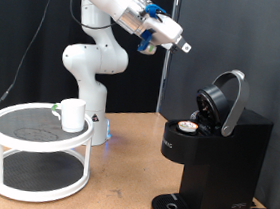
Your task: Make a cup of coffee with the keurig machine
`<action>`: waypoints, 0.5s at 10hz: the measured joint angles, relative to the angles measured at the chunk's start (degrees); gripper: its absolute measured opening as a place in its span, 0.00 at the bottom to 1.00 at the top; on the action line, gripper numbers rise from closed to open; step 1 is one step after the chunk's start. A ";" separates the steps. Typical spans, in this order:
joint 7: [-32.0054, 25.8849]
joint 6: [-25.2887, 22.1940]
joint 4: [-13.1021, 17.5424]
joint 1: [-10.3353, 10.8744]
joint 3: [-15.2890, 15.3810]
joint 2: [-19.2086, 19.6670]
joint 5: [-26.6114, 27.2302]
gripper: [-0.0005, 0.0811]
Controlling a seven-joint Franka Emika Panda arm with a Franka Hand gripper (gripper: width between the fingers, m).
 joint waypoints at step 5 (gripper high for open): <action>8.53 3.19 5.24 1.42 6.74 1.08 -4.51 0.91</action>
